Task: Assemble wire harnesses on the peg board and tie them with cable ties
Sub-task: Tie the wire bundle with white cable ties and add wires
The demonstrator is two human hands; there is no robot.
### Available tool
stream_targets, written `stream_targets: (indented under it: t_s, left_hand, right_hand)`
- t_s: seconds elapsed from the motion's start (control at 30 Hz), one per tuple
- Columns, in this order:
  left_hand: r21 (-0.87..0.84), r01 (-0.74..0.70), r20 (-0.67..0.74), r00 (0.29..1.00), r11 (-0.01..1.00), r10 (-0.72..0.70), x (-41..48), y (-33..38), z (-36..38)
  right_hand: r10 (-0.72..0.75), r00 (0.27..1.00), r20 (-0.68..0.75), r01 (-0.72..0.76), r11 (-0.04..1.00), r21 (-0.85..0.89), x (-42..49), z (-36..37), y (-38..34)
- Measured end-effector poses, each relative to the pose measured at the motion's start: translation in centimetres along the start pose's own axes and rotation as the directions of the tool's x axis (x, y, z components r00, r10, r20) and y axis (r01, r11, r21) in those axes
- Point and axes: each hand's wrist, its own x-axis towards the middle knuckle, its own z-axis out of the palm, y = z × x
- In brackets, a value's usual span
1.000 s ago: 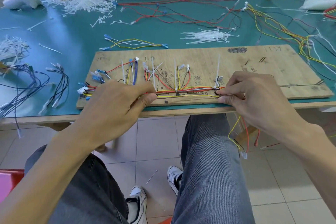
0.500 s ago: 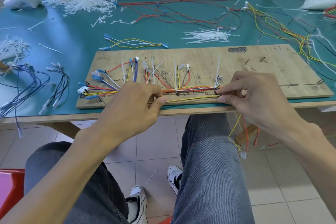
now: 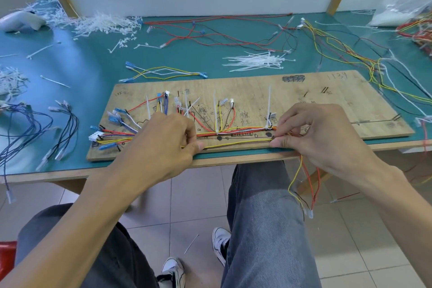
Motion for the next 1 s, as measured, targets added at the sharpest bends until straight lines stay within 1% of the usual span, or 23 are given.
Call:
stream_targets:
  t_s: [0.07,0.17,0.23,0.3,0.37,0.43,0.53,0.63,0.77,0.87,1.0]
  left_hand:
    - [0.006,0.012,0.028,1.000,1.000,-0.012,0.2,0.1,-0.2]
    - [0.000,0.037,0.047,0.998,0.999,-0.037,0.3,0.2,-0.3]
    - [0.011,0.049,0.050,0.997,0.999,-0.050,0.4,0.3,-0.3]
    - [0.045,0.067,0.055,0.996,0.997,-0.069,0.4,0.6,-0.4]
    - [0.086,0.081,0.057,0.995,0.993,-0.086,0.5,0.9,-0.5]
    - [0.139,0.098,0.042,0.994,0.985,-0.105,0.4,1.3,-0.5]
    - [0.221,0.138,0.000,0.990,0.966,-0.141,0.2,1.9,-0.5]
    - [0.275,0.156,-0.017,0.987,0.949,-0.158,0.3,2.6,-0.5]
    - [0.282,0.164,-0.012,0.986,0.945,-0.168,0.4,2.8,-0.5]
    - [0.276,0.172,-0.007,0.984,0.946,-0.177,0.5,2.7,-0.4]
    - [0.263,0.177,0.007,0.983,0.948,-0.186,0.6,2.6,-0.3]
  right_hand:
    - [0.015,0.998,0.058,-0.016,1.000,0.015,0.4,-0.5,0.0]
    - [-0.010,0.987,0.160,0.003,0.999,0.046,1.3,-1.8,-0.2]
    - [0.000,0.985,0.172,-0.019,0.994,0.111,2.6,-2.8,-0.1]
    - [0.093,0.990,0.105,-0.110,0.981,0.163,5.0,-3.4,0.6]
    - [0.238,0.971,0.002,-0.234,0.951,0.200,8.5,-3.5,2.1]
    - [0.330,0.941,-0.077,-0.320,0.939,0.124,12.1,-3.1,4.1]
    - [0.398,0.906,-0.145,-0.407,0.913,-0.031,16.4,-2.1,6.8]
    - [0.433,0.889,-0.149,-0.444,0.894,-0.050,18.6,-1.4,8.2]
    - [0.421,0.891,-0.170,-0.443,0.888,-0.125,19.7,-1.2,8.9]
    - [0.415,0.890,-0.188,-0.436,0.896,-0.086,19.7,-1.6,9.7]
    - [0.412,0.880,-0.235,-0.414,0.909,0.044,19.0,-2.3,10.0]
